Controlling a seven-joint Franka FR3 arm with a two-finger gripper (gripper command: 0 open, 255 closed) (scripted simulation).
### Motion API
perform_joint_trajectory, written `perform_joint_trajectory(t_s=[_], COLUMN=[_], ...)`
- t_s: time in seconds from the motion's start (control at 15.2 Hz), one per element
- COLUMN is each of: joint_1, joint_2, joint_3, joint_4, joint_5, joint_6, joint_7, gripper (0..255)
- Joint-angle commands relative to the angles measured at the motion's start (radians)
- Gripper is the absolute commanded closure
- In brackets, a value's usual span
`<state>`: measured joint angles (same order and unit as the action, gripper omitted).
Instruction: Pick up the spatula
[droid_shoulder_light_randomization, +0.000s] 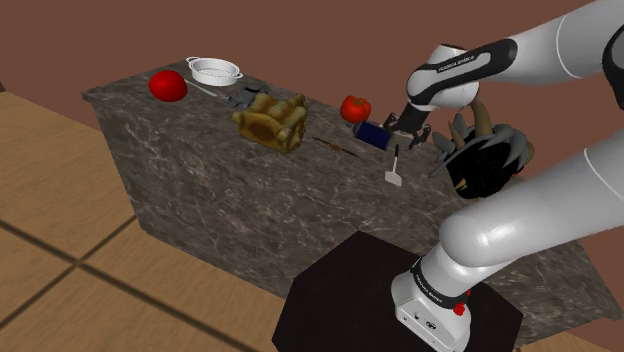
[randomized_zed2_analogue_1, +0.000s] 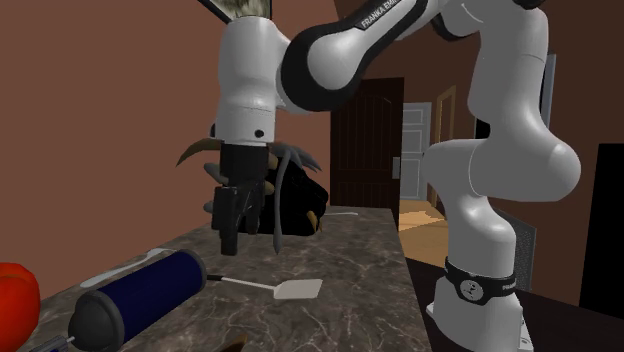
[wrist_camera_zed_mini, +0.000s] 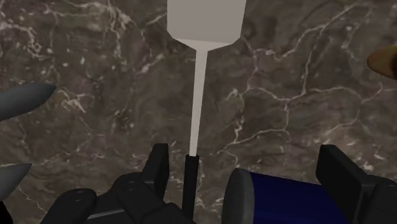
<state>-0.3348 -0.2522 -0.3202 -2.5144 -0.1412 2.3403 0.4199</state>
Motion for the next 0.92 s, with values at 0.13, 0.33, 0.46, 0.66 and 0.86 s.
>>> perform_joint_trajectory(t_s=[0.13, 0.33, 0.46, 0.66, 0.86], joint_1=[-0.034, -0.032, -0.030, -0.027, -0.027], joint_2=[0.100, 0.134, 0.158, 0.190, 0.190], joint_3=[-0.048, -0.052, -0.055, -0.057, -0.057], joint_4=[0.001, -0.013, -0.021, -0.030, -0.030], joint_5=[0.023, 0.035, 0.045, 0.060, 0.060], joint_6=[0.090, 0.136, 0.167, 0.207, 0.207], joint_7=[0.013, 0.004, -0.002, -0.013, -0.013], gripper=[0, 0, 0, 0, 255])
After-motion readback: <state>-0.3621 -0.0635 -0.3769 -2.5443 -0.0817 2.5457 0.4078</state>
